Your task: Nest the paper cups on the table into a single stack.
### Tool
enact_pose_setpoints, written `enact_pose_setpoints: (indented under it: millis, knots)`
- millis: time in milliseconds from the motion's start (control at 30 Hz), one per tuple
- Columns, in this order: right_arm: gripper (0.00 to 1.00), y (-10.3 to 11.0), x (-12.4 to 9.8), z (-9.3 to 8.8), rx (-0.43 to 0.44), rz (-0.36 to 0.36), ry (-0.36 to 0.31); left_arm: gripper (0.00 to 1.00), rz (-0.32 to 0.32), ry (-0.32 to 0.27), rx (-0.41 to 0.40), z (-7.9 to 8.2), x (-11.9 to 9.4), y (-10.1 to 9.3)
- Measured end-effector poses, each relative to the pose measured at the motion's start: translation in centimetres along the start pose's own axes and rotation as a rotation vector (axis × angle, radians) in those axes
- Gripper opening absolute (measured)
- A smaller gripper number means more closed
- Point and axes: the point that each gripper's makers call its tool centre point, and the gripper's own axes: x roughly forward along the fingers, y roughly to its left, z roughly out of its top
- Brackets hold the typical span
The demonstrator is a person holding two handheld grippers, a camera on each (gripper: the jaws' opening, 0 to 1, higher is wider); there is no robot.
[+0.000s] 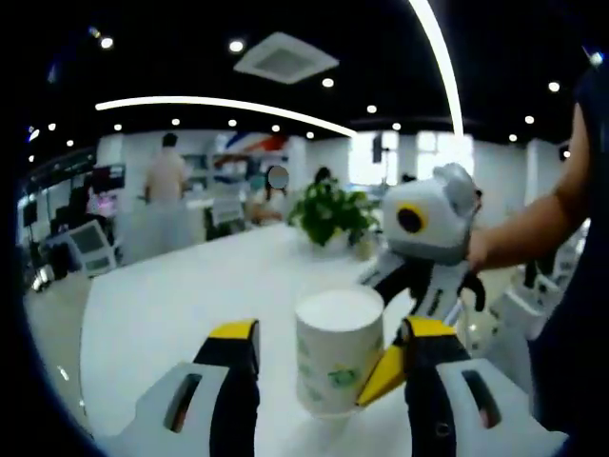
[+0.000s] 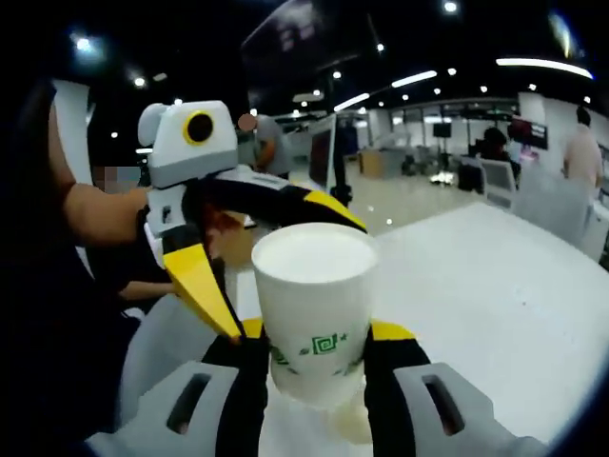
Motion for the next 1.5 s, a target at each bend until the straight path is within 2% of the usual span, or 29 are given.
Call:
enact_pose_setpoints:
  millis: [267,433,533,567,767,967,1000,1033,1133,1267,1300,1400,1500]
  knots:
    - [0.36,0.4,-0.3,0.2,-0.03,0.017,0.002,0.52,-0.044,0.006,-0.011,0.1,0.5,-0.8]
    - [0.36,1.3,-0.5,0.5,-0.059,0.067,-0.012,0.48,-0.078,0.007,-0.013,0.3,0.6,-1.4]
    - [0.36,1.7,-0.5,0.5,-0.094,0.093,-0.019,0.48,-0.143,0.004,-0.005,0.4,0.6,-2.6]
    - [0.36,2.0,-0.5,0.5,-0.091,0.114,-0.018,0.48,-0.14,0.006,0.002,0.4,0.6,-2.5]
    - [0.37,2.4,-0.6,0.5,-0.109,0.135,-0.004,0.43,-0.152,0.014,-0.002,0.4,0.5,-2.4]
    - [0.41,2.0,-0.8,1.3,-0.092,0.133,-0.047,0.42,-0.147,-0.01,0.005,1.0,0.6,-2.3]
    - [0.43,1.9,-0.9,1.4,-0.098,0.131,-0.061,0.42,-0.148,-0.022,0.003,1.4,0.5,-2.3]
    - [0.49,1.3,-1.1,1.9,-0.108,0.092,-0.091,0.42,-0.146,-0.038,0.002,1.8,0.4,-2.2]
    - [0.64,0.4,-1.6,2.6,-0.061,0.049,-0.153,0.41,-0.138,-0.068,-0.001,2.7,0.2,-2.0]
    - [0.67,-0.8,-2.8,3.2,-0.04,-0.022,-0.216,0.41,-0.128,-0.102,-0.003,3.8,-0.1,-1.7]
    - [0.7,-1.3,-3.3,3.5,-0.035,-0.064,-0.254,0.41,-0.124,-0.117,-0.008,4.2,-0.2,-1.5]
    - [0.85,-1.8,-4.9,4.2,-0.011,-0.125,-0.344,0.41,-0.123,-0.152,-0.032,5.0,-0.5,-1.3]
    - [0.99,-2.0,-5.6,3.6,-0.004,-0.158,-0.35,0.41,-0.131,-0.172,-0.042,5.5,-0.6,-1.3]
